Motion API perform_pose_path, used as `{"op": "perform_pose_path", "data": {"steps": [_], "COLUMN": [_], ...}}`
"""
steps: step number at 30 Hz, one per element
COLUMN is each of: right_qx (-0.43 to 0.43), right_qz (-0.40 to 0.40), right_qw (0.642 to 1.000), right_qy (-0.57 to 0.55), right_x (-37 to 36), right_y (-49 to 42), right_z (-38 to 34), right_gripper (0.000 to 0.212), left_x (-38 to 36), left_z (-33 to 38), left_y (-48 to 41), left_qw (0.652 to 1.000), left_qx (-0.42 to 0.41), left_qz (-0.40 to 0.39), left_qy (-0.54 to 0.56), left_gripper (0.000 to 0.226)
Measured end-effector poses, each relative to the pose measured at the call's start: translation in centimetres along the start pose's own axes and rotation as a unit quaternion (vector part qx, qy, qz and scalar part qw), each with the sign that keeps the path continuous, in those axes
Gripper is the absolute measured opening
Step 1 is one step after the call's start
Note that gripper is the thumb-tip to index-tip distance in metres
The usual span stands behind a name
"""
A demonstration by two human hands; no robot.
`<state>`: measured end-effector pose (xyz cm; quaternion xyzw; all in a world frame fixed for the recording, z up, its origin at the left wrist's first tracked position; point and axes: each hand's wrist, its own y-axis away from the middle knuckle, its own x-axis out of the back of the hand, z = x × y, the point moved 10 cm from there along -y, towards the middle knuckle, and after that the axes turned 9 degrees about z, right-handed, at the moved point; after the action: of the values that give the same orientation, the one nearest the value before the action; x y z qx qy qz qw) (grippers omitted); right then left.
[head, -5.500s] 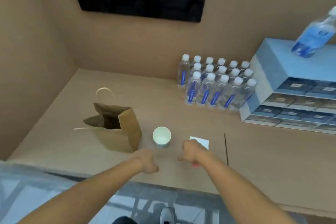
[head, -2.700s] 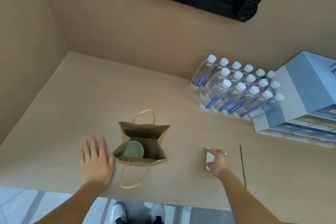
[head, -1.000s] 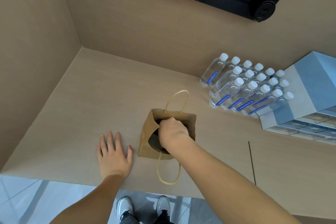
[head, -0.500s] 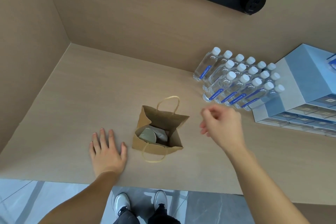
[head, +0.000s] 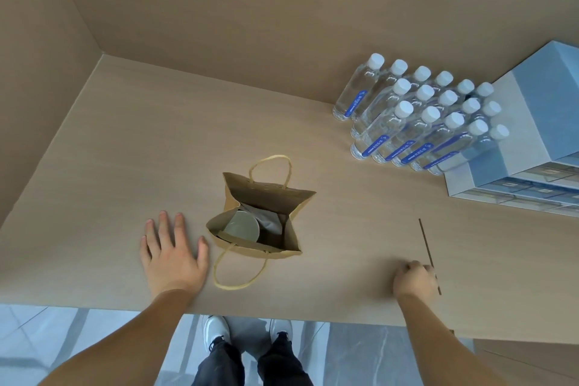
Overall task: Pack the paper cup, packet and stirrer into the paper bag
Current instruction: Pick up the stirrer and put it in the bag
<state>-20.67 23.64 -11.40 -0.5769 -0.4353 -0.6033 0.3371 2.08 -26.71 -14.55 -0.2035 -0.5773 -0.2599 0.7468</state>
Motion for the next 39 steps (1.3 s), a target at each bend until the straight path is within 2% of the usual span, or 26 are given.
{"op": "perform_pose_path", "data": {"steps": [2, 4, 6, 7, 9, 12, 16, 19, 22, 24, 26, 29, 31, 32, 33, 35, 37, 39], "right_qx": [-0.001, -0.016, -0.039, -0.042, -0.024, 0.005, 0.01, -0.022, -0.025, -0.016, 0.004, 0.099, 0.207, 0.259, 0.298, 0.346, 0.373, 0.406], "right_qz": [0.022, 0.037, -0.012, -0.049, -0.088, -0.022, -0.017, -0.043, -0.111, -0.125, -0.13, -0.126, -0.124, -0.118, -0.113, -0.114, -0.123, -0.116], "right_qw": [1.0, 0.999, 0.999, 0.998, 0.995, 0.999, 1.0, 0.999, 0.993, 0.988, 0.946, 0.807, 0.716, 0.69, 0.679, 0.687, 0.707, 0.742], "right_qy": [-0.012, -0.019, -0.015, -0.003, 0.028, 0.042, 0.017, -0.024, -0.012, -0.088, -0.298, -0.569, -0.655, -0.665, -0.661, -0.629, -0.588, -0.521], "right_x": [0.5, 1.2, 0.7, 0.1, -0.7, 0.4, 0.1, 0.0, 0.3, 1.2, 3.7, 12.4, 19.3, 21.9, 23.7, 25.0, 24.4, 23.1], "right_y": [0.1, -0.1, -1.0, -1.5, -2.4, -3.3, -2.4, -1.8, -1.1, 0.2, 2.5, 7.5, 11.7, 13.7, 15.6, 18.3, 19.9, 20.9], "right_z": [-0.4, -0.5, -0.1, 0.0, 0.0, -0.5, -0.8, -0.5, -1.5, -4.2, -9.5, -18.3, -22.5, -24.0, -25.1, -26.4, -27.1, -27.5], "right_gripper": [0.03, 0.046, 0.069, 0.072, 0.063, 0.039, 0.031, 0.02, 0.009, 0.008, 0.016, 0.019, 0.018, 0.019, 0.02, 0.019, 0.016, 0.013], "left_x": [-0.1, -0.6, -1.2, -1.6, -2.2, -2.6, -1.8, -0.9, -0.2, 0.0, 0.0, 0.0, 0.2, 0.3, 0.3, 0.1, 0.2, 0.3], "left_z": [-0.1, -0.4, -0.7, -0.9, -1.5, -1.7, -1.4, -0.6, -0.2, -0.1, 0.0, 0.1, 0.2, 0.2, 0.1, 0.1, 0.2, 0.3], "left_y": [-0.1, -0.2, -0.4, -0.4, -0.6, -0.6, -0.5, -0.2, -0.1, 0.0, -0.1, 0.0, 0.0, 0.0, 0.0, 0.0, 0.0, 0.0], "left_qw": [1.0, 1.0, 1.0, 1.0, 1.0, 1.0, 1.0, 1.0, 1.0, 1.0, 1.0, 1.0, 1.0, 1.0, 1.0, 1.0, 1.0, 1.0], "left_qx": [-0.005, -0.01, -0.01, -0.006, 0.003, 0.009, 0.008, 0.0, -0.004, -0.006, -0.005, -0.005, -0.006, -0.003, -0.001, -0.002, -0.005, -0.004], "left_qz": [0.004, 0.014, 0.022, 0.02, 0.006, -0.014, 0.008, 0.023, 0.023, 0.02, 0.015, 0.002, -0.003, -0.005, -0.009, -0.02, -0.023, -0.024], "left_qy": [-0.004, -0.002, 0.0, -0.004, -0.014, -0.018, -0.009, 0.012, 0.02, 0.019, 0.017, 0.01, 0.009, 0.01, 0.007, -0.005, -0.005, -0.004], "left_gripper": [0.073, 0.073, 0.073, 0.073, 0.073, 0.074, 0.072, 0.072, 0.071, 0.072, 0.074, 0.074, 0.074, 0.075, 0.075, 0.076, 0.077, 0.077]}}
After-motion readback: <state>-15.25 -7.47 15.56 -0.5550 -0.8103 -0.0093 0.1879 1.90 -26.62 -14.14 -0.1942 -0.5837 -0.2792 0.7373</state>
